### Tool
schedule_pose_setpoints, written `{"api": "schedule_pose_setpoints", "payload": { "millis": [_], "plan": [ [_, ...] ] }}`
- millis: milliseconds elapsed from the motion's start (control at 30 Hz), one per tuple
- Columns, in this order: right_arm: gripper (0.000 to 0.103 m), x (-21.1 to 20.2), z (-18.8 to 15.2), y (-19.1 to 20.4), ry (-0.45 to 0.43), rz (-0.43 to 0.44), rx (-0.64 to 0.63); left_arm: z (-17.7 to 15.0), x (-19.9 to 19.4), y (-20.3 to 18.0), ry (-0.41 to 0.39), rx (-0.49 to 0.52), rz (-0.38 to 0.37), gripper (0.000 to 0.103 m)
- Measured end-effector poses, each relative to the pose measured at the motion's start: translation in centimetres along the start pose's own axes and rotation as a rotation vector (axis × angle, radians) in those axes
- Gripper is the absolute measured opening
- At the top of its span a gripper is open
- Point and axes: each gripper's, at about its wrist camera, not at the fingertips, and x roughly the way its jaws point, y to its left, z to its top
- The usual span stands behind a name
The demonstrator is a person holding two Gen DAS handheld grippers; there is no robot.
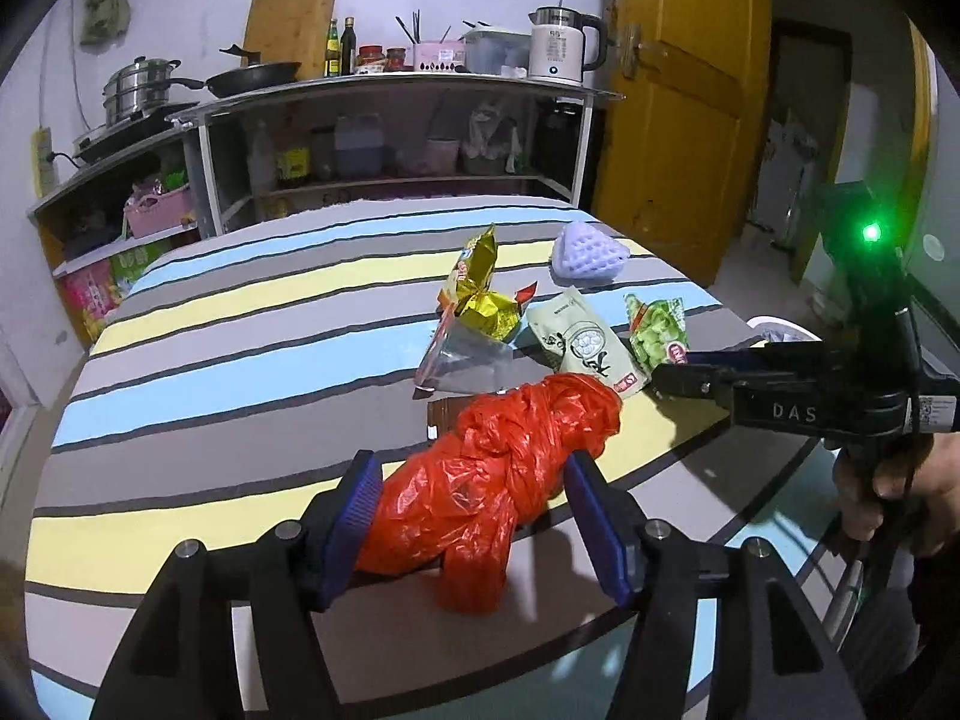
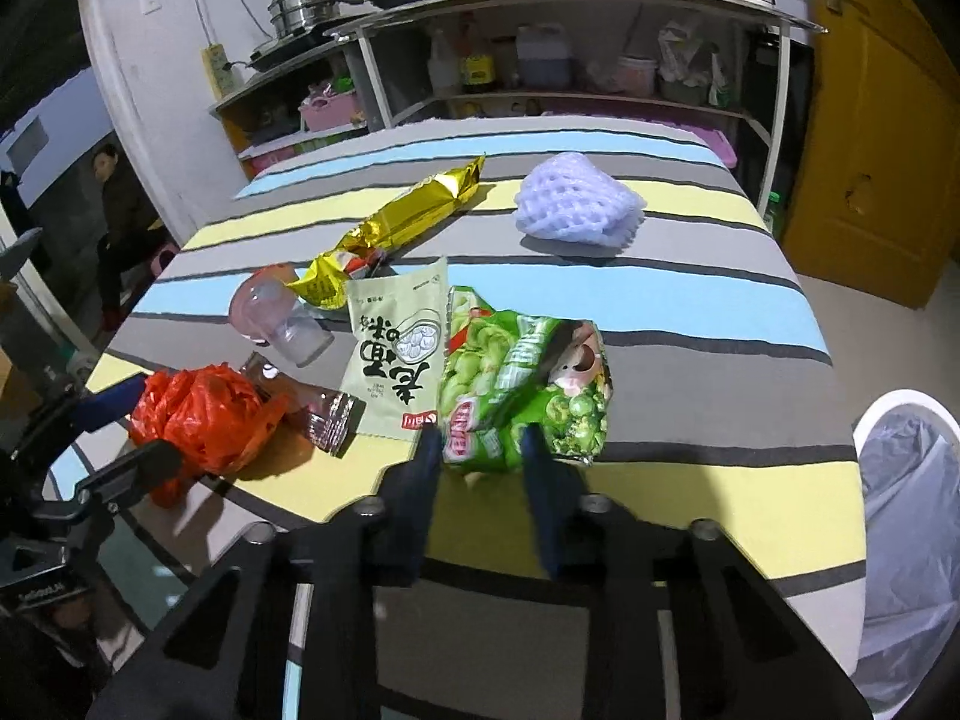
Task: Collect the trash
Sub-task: 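Grasp the red plastic bag with the left gripper while the right gripper grasps the green snack bag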
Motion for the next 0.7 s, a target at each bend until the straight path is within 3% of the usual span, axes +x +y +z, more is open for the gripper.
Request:
{"api": "schedule_pose_setpoints", "payload": {
  "millis": [233, 700],
  "plan": [
    [0.018, -1.1, -0.5, -0.6, -0.023, 0.021, 0.022, -0.8, 0.5, -1.0, 0.037, 0.02, 0.09, 0.053],
    [0.018, -6.0, -2.7, -1.6, -0.084, 0.037, 0.025, -1.6, -3.3, -2.5, -0.056, -0.14, 0.058, 0.047]
  ]
}}
